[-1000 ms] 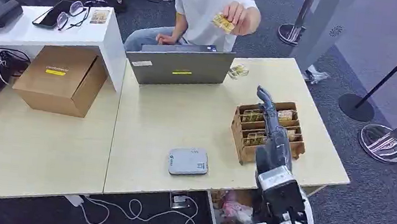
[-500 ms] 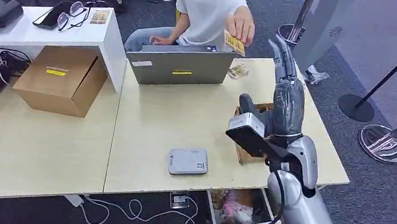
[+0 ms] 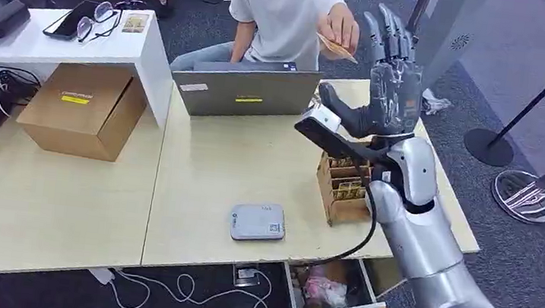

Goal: Pass the card to the sensor for recognition and then transmit it.

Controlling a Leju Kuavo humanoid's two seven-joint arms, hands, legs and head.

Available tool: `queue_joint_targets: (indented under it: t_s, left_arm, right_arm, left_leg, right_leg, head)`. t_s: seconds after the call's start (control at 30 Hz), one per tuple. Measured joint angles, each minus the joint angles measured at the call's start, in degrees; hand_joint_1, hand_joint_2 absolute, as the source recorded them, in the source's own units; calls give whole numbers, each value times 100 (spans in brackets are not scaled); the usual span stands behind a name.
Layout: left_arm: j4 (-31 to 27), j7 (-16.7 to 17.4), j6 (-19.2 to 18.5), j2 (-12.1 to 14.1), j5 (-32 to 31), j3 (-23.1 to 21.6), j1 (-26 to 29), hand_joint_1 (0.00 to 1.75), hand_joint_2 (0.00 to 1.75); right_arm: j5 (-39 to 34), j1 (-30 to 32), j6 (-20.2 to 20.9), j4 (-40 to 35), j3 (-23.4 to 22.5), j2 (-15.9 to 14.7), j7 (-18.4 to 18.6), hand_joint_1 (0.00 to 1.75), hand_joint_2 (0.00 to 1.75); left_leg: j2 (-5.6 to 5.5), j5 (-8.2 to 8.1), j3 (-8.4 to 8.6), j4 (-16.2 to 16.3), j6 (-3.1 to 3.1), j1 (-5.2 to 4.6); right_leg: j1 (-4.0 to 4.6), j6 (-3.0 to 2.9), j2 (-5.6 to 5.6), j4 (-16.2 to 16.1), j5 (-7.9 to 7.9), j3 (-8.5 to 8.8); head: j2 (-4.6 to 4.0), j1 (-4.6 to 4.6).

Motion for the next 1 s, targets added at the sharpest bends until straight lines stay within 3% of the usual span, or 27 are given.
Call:
queue_joint_targets:
  t_s: [0.17,0.2,1.0]
  left_arm:
    - [0,-112,79,0,131,0,34,0,0]
    - [0,-140,112,0,144,0,50,0,0]
    - [0,-308,363,-31,286,107,170,0,0]
  right_arm:
    - [46,-547,-138,695,256,9,-22,0,0]
    - [35,-624,-164,804,315,13,-26,0,175]
    - [-254,-1065,-236,1558,892,39,2,0,175]
  left_leg:
    - [-7,4,-1,0,0,0]
    - [-7,4,0,0,0,0]
    - [-8,4,-2,0,0,1]
  right_leg:
    - [0,0,-7,0,1,1]
    - [0,0,-7,0,2,1]
    - [0,0,-9,0,3,1]
  head:
    - [0,0]
    - [0,0]
    - [0,0]
